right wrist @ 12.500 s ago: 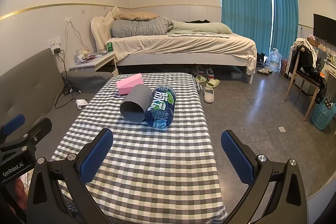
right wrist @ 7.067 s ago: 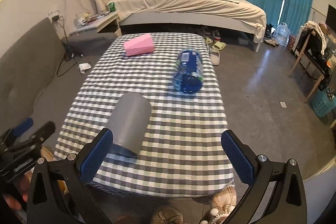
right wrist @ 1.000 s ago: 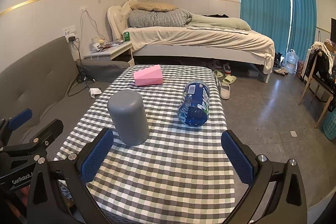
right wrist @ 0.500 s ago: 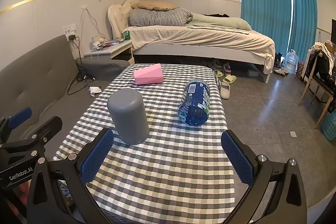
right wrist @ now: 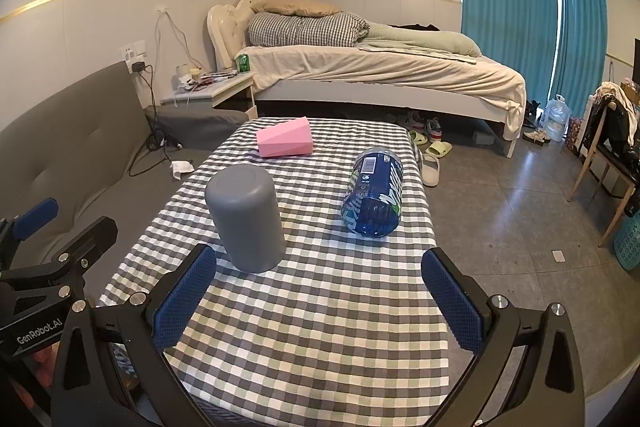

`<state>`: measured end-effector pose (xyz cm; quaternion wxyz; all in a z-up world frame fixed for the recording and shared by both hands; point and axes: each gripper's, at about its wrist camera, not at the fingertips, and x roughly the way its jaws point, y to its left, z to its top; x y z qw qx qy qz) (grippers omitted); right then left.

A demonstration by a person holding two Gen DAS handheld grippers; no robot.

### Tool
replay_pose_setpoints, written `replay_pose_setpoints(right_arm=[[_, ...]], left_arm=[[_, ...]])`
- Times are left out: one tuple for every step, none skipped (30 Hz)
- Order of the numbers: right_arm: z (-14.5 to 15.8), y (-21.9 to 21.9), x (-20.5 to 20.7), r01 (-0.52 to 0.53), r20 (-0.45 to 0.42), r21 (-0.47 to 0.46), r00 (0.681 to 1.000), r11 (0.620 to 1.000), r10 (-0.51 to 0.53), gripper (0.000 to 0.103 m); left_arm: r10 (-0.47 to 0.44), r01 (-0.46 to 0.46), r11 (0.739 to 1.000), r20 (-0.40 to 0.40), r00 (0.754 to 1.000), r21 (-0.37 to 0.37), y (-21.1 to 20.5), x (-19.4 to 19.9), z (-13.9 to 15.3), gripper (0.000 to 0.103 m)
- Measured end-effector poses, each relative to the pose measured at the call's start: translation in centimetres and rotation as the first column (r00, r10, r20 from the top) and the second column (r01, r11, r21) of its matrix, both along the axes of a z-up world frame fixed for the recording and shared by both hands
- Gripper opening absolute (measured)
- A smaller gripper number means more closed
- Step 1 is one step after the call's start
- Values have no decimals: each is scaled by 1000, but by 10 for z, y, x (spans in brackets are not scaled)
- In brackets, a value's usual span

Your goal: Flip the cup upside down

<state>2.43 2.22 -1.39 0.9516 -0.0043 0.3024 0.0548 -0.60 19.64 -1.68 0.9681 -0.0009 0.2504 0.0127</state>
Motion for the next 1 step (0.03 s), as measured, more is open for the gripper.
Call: replay_pose_setpoints(right_arm=[[0,0,0,1,0,1,1000,1000,-1,103]], left_arm=[[-7,7,1000,-3,1000,-5,-1,0,0,103]])
